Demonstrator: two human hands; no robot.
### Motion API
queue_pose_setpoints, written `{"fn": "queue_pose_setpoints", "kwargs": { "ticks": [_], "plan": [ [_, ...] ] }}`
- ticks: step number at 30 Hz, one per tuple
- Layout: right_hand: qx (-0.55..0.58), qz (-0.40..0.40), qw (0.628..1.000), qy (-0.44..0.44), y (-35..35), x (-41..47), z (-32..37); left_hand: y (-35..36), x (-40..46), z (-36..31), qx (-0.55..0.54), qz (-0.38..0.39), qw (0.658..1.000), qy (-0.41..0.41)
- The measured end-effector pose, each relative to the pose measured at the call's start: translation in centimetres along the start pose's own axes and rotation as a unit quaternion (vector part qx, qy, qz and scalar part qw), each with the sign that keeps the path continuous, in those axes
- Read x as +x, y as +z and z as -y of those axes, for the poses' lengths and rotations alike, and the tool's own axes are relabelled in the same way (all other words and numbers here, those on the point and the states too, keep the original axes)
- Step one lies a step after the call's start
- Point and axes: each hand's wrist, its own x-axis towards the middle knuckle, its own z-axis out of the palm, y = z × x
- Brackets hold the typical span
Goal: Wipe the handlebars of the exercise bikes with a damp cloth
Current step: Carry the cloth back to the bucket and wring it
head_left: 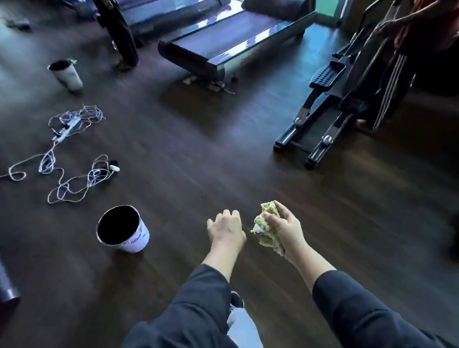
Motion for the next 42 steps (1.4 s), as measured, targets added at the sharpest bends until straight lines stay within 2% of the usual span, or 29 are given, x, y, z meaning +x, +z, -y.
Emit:
{"fn": "queue_pose_setpoints", "kwargs": {
  "ticks": [10, 18, 23, 29, 35, 42],
  "plan": [
    [-0.062, 0.089, 0.993, 0.046, 12.3, 15.5, 7.5, -6.5, 16.1, 6.6, -0.029, -0.003, 0.996, -0.079],
    [-0.139, 0.212, 0.965, 0.066, 23.8, 30.4, 13.4, -11.0, 30.3, 12.6, -0.078, -0.035, 0.978, -0.193],
    [-0.211, 0.295, 0.929, 0.076, 31.6, 37.4, 16.2, -14.2, 36.7, 16.8, -0.11, -0.062, 0.953, -0.276],
    [-0.283, 0.373, 0.88, 0.08, 41.8, 41.5, 16.9, -16.7, 39.9, 23.4, -0.143, -0.084, 0.916, -0.365],
    [-0.335, 0.44, 0.829, 0.08, 52.5, 43.7, 14.9, -17.8, 42.3, 31.9, -0.15, -0.101, 0.886, -0.426],
    [-0.36, 0.499, 0.779, 0.12, 65.9, 42.8, 11.3, -19.8, 42.6, 42.7, -0.15, -0.155, 0.848, -0.483]
  ]
}}
